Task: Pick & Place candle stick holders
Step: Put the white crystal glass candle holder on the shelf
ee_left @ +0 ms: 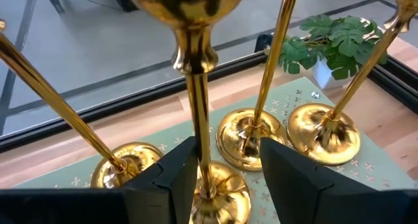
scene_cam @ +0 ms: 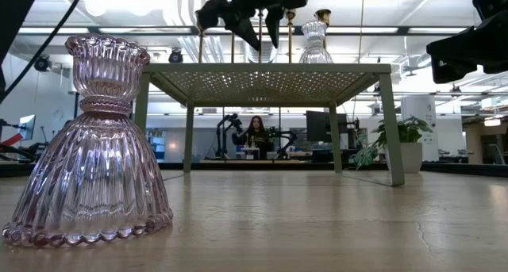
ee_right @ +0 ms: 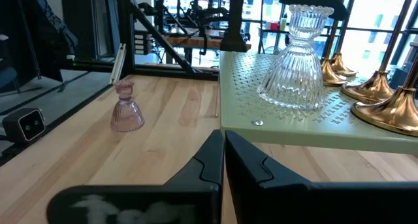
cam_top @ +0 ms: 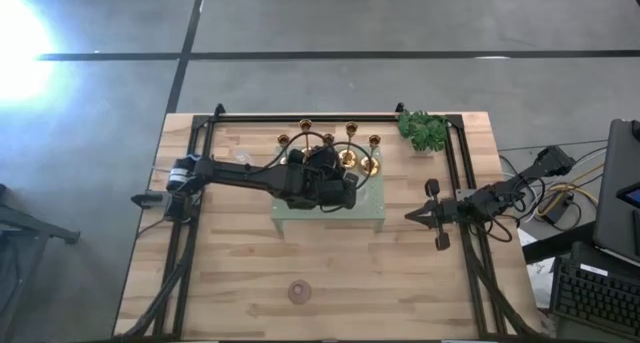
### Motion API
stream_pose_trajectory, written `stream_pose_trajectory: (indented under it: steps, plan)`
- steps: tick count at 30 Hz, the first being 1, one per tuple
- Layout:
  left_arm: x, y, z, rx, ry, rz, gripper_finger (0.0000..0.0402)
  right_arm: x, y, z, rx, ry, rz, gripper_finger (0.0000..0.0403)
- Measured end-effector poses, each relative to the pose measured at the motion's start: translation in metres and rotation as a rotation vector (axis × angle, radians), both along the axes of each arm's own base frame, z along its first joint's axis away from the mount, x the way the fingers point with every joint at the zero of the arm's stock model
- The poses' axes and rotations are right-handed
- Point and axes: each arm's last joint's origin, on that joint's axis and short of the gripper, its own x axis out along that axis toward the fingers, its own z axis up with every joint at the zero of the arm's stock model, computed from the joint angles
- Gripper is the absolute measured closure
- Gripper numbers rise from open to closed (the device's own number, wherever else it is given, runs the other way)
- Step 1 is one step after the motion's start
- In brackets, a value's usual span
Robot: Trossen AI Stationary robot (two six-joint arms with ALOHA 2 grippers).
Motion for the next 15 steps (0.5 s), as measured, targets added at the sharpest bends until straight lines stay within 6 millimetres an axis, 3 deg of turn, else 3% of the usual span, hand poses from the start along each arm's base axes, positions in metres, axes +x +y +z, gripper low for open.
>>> stream_pose_trajectory:
  steps: [15]
  plan:
    - [-0.012, -0.011, 0.002, -0.018, 0.007, 0.027, 0.0234, 0.000, 0.000, 0.000, 0.000, 0.000, 0.000, 0.0394]
